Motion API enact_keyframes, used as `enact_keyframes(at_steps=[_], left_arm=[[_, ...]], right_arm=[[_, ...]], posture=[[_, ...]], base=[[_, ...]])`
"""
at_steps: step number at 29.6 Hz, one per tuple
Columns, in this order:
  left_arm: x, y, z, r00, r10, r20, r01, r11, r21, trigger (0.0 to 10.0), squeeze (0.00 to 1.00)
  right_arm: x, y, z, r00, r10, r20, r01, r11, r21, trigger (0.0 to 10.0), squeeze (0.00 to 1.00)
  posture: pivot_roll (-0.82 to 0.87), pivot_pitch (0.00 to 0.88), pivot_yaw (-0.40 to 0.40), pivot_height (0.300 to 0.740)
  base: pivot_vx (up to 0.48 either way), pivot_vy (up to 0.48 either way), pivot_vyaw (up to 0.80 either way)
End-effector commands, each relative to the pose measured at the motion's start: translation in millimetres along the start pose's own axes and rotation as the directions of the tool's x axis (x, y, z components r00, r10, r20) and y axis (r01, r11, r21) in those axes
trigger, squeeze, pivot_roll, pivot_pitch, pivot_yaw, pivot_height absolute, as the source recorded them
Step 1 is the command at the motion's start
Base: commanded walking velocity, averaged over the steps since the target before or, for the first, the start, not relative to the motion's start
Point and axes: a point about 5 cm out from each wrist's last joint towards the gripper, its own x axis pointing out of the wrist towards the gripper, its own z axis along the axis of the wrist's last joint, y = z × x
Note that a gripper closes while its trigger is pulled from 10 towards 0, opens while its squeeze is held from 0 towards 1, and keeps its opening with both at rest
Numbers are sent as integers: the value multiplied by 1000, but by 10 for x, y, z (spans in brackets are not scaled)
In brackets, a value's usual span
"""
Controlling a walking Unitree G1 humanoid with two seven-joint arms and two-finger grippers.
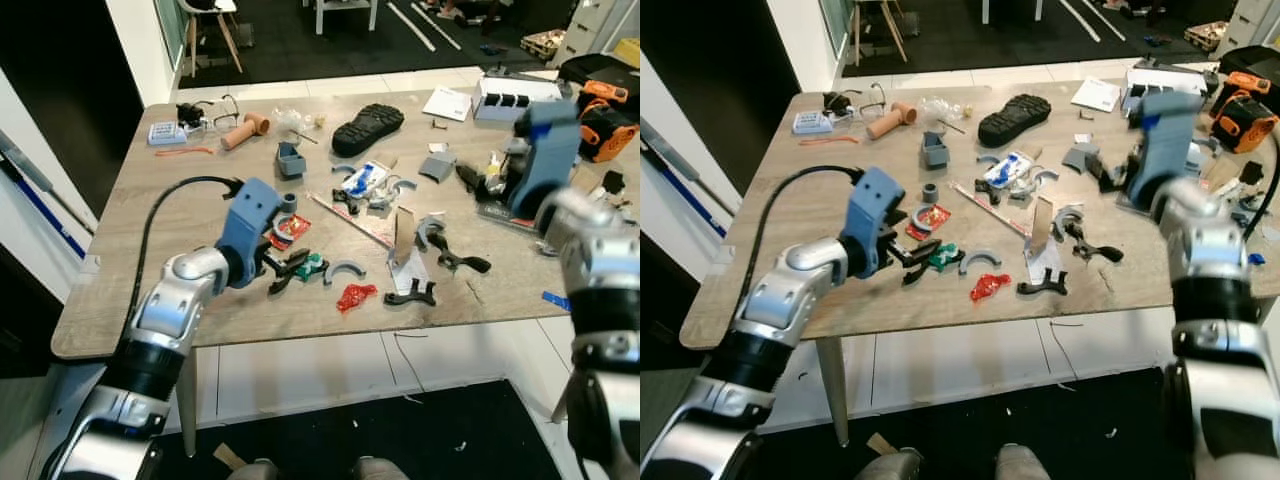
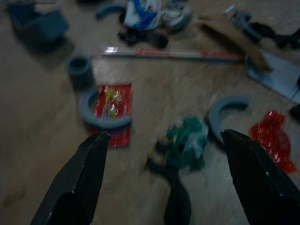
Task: Picking trash to rubbish bin
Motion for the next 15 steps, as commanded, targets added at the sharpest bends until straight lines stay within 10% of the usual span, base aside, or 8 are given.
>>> enact_keyframes(at_steps=[1,15], left_arm=[[-59,13,-92,999,19,-27,-21,999,-44,10000,0],[-268,-110,-456,987,4,-159,-41,971,-235,10000,0]], right_arm=[[-30,1,18,1000,-1,-11,1,1000,23,10000,0],[-407,46,-287,987,44,-157,-42,999,17,10000,0]], posture=[[-88,0,15,740],[-110,63,58,740]], base=[[0,0,0],[0,0,0]])
